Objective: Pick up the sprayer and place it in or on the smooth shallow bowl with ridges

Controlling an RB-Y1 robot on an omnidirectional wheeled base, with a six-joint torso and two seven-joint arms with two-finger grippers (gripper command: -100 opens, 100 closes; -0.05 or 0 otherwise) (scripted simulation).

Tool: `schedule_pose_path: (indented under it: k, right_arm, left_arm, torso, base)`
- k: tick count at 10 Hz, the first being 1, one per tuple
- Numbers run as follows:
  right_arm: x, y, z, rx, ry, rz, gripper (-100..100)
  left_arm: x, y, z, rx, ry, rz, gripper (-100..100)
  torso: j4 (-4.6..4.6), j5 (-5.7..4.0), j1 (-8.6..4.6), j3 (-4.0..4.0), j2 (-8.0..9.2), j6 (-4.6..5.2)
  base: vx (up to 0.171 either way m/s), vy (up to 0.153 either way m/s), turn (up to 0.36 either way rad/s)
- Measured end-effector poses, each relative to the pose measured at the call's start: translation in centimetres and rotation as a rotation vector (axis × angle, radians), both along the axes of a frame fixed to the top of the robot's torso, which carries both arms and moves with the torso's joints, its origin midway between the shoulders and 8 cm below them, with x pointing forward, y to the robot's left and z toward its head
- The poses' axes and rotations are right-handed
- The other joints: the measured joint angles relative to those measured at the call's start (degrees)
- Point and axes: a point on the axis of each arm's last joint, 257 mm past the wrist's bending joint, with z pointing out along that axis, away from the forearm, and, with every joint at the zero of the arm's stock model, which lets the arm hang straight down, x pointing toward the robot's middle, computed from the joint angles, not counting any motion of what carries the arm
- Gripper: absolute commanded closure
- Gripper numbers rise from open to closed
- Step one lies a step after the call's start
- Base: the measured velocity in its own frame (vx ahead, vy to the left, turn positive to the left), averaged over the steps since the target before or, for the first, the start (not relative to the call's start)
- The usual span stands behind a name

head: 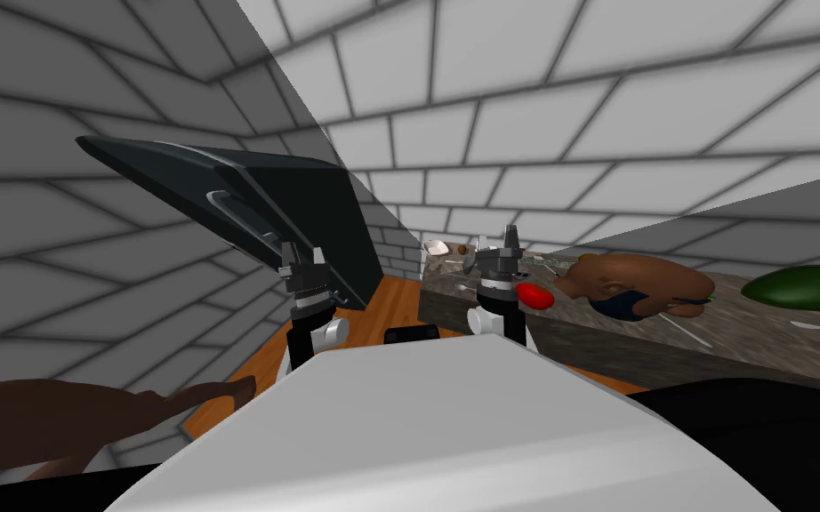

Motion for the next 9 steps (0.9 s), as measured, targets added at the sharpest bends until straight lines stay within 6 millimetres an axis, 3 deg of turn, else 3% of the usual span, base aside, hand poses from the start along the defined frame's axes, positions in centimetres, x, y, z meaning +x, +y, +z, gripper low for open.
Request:
schedule_pose_path:
  k: [6,9]
  right_arm:
    - [0.4,2.0,-3.0,-0.199,0.115,0.030,-100]
    - [1.0,1.3,-7.5,-0.323,0.249,-0.001,-100]
  left_arm:
    - [0.0,0.0,0.0,0.000,0.000,0.000,0]
    - [0.0,0.0,0.0,0.000,0.000,0.000,0]
  torso:
    - [0.08,0.09,0.39,0.20,0.35,0.00]
    - [0.07,0.16,0.73,0.19,0.33,0.00]
  base:
    - [-0.068,0.078,0.006]
    - [-0.082,0.176,0.038]
